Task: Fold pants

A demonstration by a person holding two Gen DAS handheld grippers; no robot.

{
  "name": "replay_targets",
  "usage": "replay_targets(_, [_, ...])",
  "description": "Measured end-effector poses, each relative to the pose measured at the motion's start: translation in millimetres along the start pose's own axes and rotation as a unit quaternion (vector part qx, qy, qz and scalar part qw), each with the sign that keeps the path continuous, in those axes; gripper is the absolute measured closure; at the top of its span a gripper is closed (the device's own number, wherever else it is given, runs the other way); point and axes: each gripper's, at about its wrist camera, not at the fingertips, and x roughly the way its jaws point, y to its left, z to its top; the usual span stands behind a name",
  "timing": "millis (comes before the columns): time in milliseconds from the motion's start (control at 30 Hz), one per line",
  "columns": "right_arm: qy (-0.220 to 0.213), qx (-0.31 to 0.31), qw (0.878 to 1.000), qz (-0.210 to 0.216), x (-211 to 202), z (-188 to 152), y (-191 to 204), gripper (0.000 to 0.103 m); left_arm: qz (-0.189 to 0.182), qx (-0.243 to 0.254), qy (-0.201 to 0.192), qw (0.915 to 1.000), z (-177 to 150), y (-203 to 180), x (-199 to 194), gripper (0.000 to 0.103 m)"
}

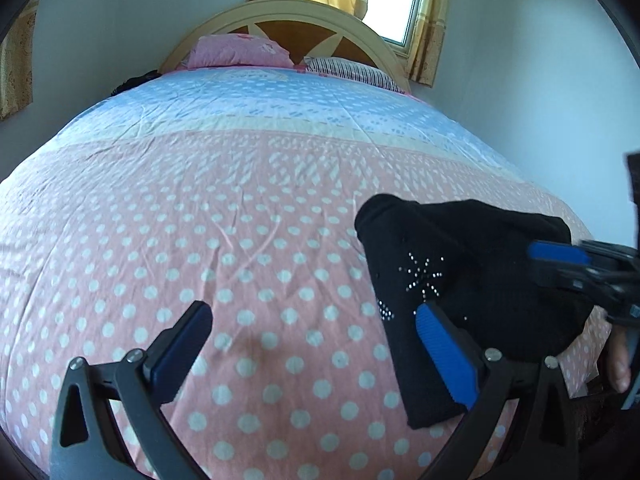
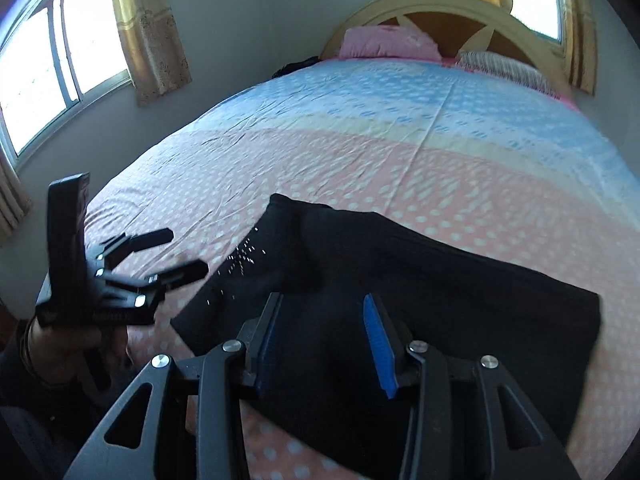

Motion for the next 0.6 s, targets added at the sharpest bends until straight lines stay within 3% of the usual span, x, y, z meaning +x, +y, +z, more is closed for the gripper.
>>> replay_targets(133, [0.004,-0.011,0.998,-0.058,-13,-27,-11,0.060,0.001,0.010,0.001,1.0000,3,-5,3,0.000])
replay_targets(233, [0.038,0.001,0.997,-0.067,1,-45,-25,0.058,0.005,0.022,0.009,0.9997,4,-10,9,0.000])
replay_targets(467, [-0.006,0.049,0.998,-0.027,-13,-54,-43,0.056,0.015,0.045,0.004,0.9988,11,-25,5,0.000])
replay_targets(600, [-0.057,0.088,0.993,-0.055,-47,-62,-55,0.056,0.005,0.076,-0.030,0.9966,34,-49,-9,0.000])
